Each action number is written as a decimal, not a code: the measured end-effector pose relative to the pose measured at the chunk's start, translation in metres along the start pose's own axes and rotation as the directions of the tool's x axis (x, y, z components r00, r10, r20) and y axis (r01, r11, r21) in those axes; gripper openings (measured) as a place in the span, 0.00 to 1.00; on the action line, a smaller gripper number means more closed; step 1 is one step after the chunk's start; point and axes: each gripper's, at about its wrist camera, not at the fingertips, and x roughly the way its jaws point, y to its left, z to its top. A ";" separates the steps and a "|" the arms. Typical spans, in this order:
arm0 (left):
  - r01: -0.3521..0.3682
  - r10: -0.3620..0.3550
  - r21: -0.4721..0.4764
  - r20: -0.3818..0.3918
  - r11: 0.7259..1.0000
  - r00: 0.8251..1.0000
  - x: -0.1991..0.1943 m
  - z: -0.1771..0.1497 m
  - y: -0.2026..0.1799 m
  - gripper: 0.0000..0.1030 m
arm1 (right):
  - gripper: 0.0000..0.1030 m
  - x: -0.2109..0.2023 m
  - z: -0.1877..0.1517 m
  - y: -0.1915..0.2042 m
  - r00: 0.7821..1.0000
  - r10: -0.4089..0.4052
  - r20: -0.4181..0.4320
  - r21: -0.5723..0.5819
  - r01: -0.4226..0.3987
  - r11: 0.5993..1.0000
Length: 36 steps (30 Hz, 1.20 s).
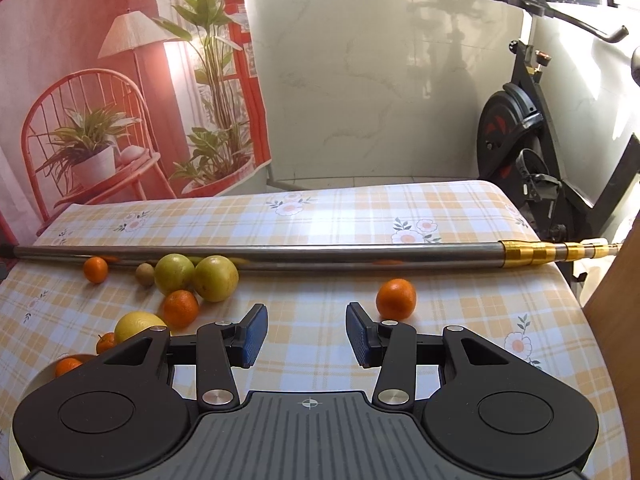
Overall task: Organize fruits
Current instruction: 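Move the right gripper to a green-yellow grapefruit while the left gripper approaches a yellow grapefruit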
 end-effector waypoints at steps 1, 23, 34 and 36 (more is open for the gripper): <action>0.001 -0.001 -0.001 -0.001 1.000 1.000 0.002 0.002 0.000 0.29 | 0.40 0.001 0.000 0.000 1.000 0.000 0.000 0.001 0.000 1.000; 0.245 -0.220 0.059 -0.271 0.968 0.937 0.067 -0.025 -0.061 0.35 | 0.40 0.013 -0.005 0.005 0.998 0.045 -0.035 0.022 -0.045 0.999; 0.111 -0.114 -0.023 -0.181 0.994 0.977 0.070 0.005 -0.026 0.35 | 0.40 0.017 -0.006 0.000 0.998 0.040 -0.040 0.019 -0.040 0.999; 0.088 -0.096 -0.058 -0.159 0.994 0.983 0.070 0.014 -0.017 0.35 | 0.40 0.020 -0.003 0.001 0.998 0.045 -0.042 0.008 -0.044 0.999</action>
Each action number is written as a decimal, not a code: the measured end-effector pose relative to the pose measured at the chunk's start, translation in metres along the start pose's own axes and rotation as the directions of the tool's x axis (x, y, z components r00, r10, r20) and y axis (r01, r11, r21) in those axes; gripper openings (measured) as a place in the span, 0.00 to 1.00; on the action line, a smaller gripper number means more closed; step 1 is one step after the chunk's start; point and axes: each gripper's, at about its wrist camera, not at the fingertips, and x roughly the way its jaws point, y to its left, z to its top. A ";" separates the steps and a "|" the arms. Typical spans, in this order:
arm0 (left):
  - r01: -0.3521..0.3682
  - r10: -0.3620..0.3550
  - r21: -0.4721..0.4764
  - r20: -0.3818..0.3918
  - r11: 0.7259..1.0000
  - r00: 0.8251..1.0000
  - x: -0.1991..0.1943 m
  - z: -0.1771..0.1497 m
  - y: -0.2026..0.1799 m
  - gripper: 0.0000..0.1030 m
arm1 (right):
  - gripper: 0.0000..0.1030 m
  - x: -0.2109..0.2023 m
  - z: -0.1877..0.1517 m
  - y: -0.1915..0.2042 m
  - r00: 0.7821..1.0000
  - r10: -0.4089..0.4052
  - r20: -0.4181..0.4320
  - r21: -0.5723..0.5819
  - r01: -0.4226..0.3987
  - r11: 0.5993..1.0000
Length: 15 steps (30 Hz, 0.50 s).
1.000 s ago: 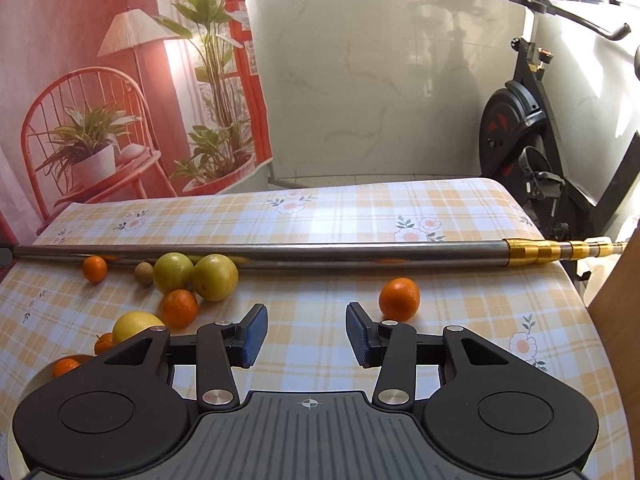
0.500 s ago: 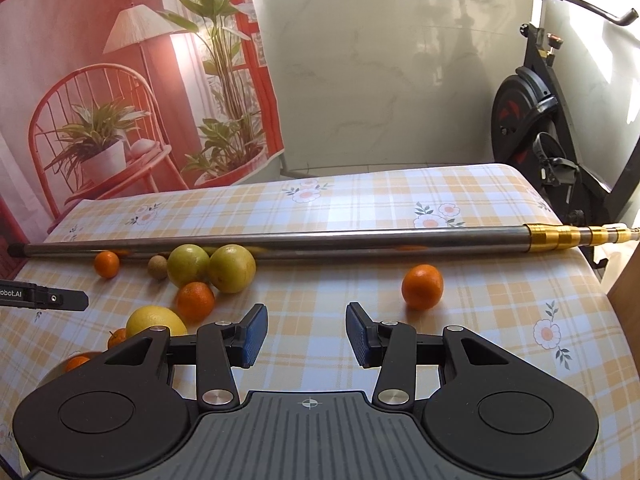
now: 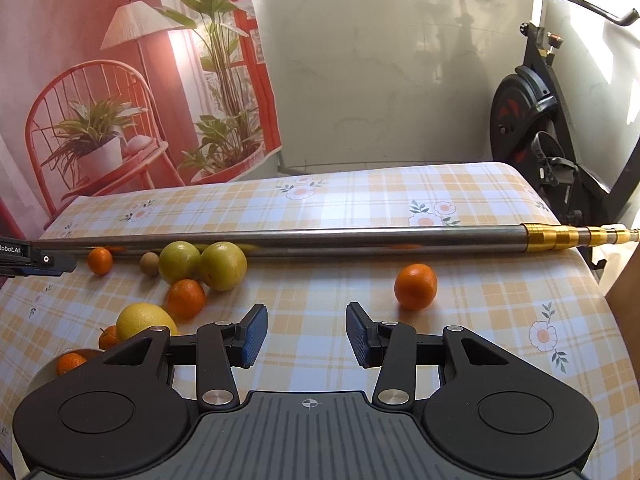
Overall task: Organize fruits
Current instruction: 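Move the right gripper to a green-yellow grapefruit while the left gripper approaches a yellow grapefruit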
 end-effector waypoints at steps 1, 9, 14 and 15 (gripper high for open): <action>-0.006 0.006 -0.013 0.008 1.000 1.000 -0.001 0.002 0.004 0.35 | 0.40 0.002 0.002 0.001 1.000 0.003 -0.001 -0.005 -0.003 1.000; -0.061 0.062 -0.048 0.017 0.997 0.998 0.002 0.002 0.017 0.35 | 0.40 0.045 0.032 0.033 0.995 0.091 -0.035 -0.105 -0.094 0.990; -0.064 0.064 -0.032 0.016 0.997 0.998 0.003 -0.001 0.019 0.35 | 0.42 0.077 0.046 0.053 0.991 0.113 -0.074 -0.133 -0.122 0.984; -0.062 0.063 -0.026 0.016 0.998 0.998 0.003 -0.002 0.018 0.35 | 0.42 0.083 0.047 0.056 0.989 0.120 -0.082 -0.135 -0.130 0.982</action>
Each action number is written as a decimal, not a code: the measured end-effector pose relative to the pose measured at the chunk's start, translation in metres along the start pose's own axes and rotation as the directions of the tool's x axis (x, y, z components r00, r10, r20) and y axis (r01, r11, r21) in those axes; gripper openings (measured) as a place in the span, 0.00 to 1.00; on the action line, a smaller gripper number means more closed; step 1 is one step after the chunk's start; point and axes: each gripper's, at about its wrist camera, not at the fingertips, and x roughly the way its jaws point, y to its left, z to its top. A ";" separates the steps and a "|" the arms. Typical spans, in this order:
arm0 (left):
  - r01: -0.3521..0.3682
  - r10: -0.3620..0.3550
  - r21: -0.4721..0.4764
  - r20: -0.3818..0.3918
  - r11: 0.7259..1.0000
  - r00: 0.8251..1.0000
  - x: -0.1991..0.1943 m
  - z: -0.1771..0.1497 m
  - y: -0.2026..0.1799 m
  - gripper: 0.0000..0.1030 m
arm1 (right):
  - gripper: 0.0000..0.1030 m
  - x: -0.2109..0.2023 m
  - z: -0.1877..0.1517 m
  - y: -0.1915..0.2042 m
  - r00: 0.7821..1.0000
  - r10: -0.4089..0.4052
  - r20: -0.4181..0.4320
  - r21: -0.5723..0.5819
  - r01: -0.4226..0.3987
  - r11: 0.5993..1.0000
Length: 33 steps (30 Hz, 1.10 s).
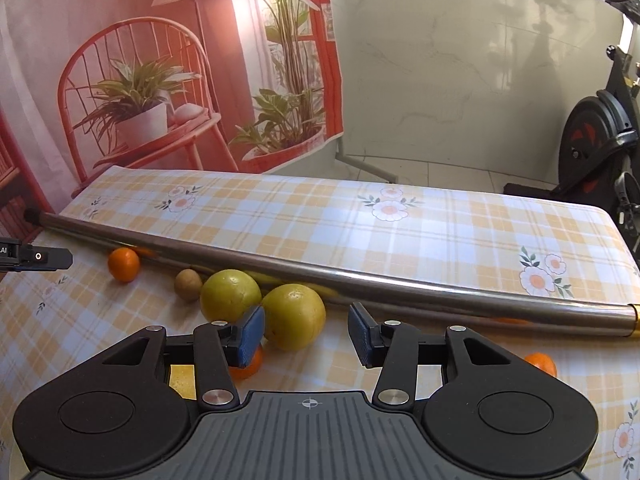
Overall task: Organize fruits
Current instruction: 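Move the right gripper to a green-yellow grapefruit while the left gripper approaches a yellow grapefruit, then grasp the green-yellow grapefruit with the right gripper while the left gripper grasps the yellow grapefruit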
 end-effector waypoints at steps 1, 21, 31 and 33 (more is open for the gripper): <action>0.001 -0.001 0.007 0.000 1.000 1.000 0.000 -0.001 -0.001 0.35 | 0.42 0.006 0.002 0.003 1.000 0.009 -0.010 -0.008 -0.009 1.000; 0.074 -0.071 0.103 -0.032 0.992 0.997 -0.001 -0.022 -0.029 0.35 | 0.41 0.036 0.002 0.002 0.997 0.053 -0.059 0.006 -0.053 0.999; 0.170 -0.155 0.181 -0.094 0.969 0.983 0.007 -0.034 -0.075 0.38 | 0.40 -0.011 -0.035 -0.014 1.000 0.010 -0.025 0.055 -0.009 0.998; 0.184 -0.166 0.196 -0.105 0.963 0.980 0.009 -0.035 -0.085 0.44 | 0.40 -0.022 -0.048 -0.021 1.000 -0.007 -0.023 0.076 0.008 0.997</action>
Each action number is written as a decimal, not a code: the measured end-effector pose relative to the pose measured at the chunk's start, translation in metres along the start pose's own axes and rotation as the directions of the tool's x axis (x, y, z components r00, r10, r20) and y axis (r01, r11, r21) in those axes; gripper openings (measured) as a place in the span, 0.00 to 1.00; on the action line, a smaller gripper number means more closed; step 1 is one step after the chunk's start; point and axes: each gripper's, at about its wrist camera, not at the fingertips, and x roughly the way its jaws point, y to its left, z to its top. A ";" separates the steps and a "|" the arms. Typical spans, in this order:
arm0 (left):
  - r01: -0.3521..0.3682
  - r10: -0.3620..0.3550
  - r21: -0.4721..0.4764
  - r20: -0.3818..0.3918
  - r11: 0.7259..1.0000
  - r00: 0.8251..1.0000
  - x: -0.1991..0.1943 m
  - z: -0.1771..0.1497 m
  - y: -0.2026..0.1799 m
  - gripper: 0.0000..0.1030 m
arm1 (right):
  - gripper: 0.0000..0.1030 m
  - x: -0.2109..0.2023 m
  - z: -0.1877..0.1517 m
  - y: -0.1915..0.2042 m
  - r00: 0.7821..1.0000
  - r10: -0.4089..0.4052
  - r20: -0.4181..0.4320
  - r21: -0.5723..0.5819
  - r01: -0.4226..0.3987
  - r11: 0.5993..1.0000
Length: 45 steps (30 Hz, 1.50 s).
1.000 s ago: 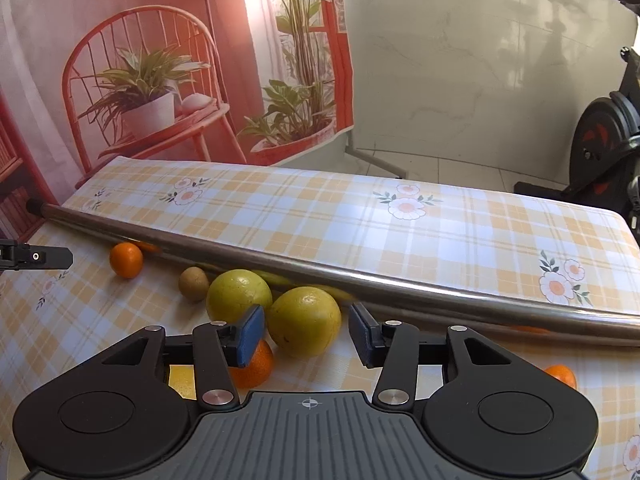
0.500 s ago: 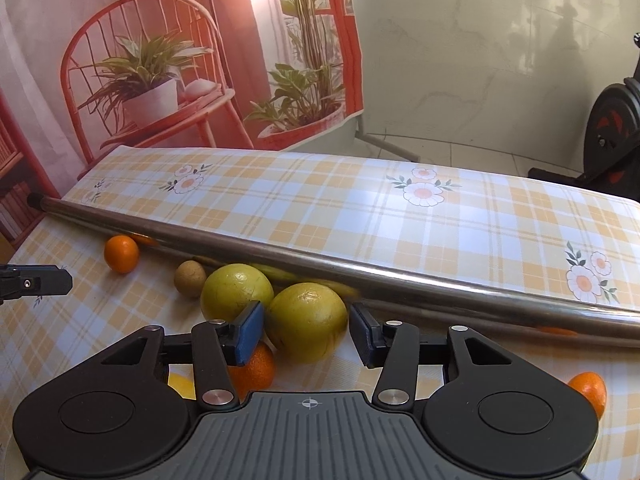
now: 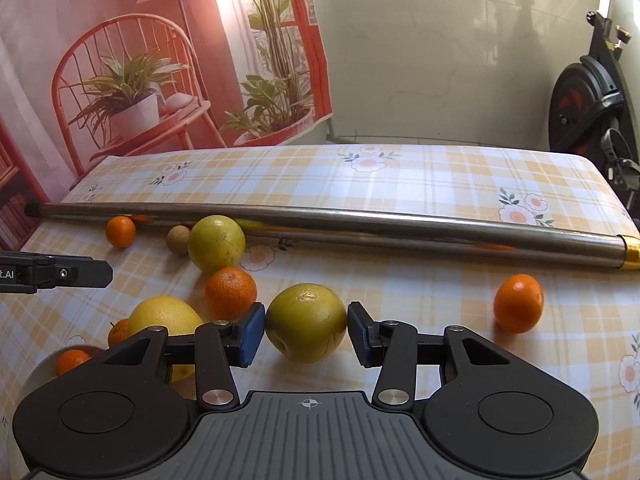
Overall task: Organize fruits
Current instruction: 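Grasp the green-yellow grapefruit with the right gripper while the left gripper grasps the yellow grapefruit, then carry both grapefruits over the white bowl with both grippers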
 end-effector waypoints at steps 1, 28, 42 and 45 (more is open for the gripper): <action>0.007 -0.007 0.005 -0.002 1.000 1.000 0.001 0.000 -0.003 0.49 | 0.40 -0.005 -0.006 -0.004 1.000 -0.007 0.001 0.013 0.007 1.000; -0.013 0.038 0.324 -0.069 0.946 0.997 0.031 -0.023 -0.055 0.63 | 0.41 -0.041 -0.050 -0.031 0.998 -0.026 0.051 0.126 0.019 0.992; -0.004 0.009 0.281 -0.015 0.960 1.000 0.003 -0.018 -0.054 0.62 | 0.42 -0.040 -0.052 -0.038 0.998 -0.006 0.060 0.184 -0.005 0.983; 0.013 -0.017 0.215 0.017 0.977 1.000 -0.017 -0.020 -0.044 0.62 | 0.42 -0.039 -0.051 -0.037 0.998 -0.009 0.060 0.186 -0.002 0.983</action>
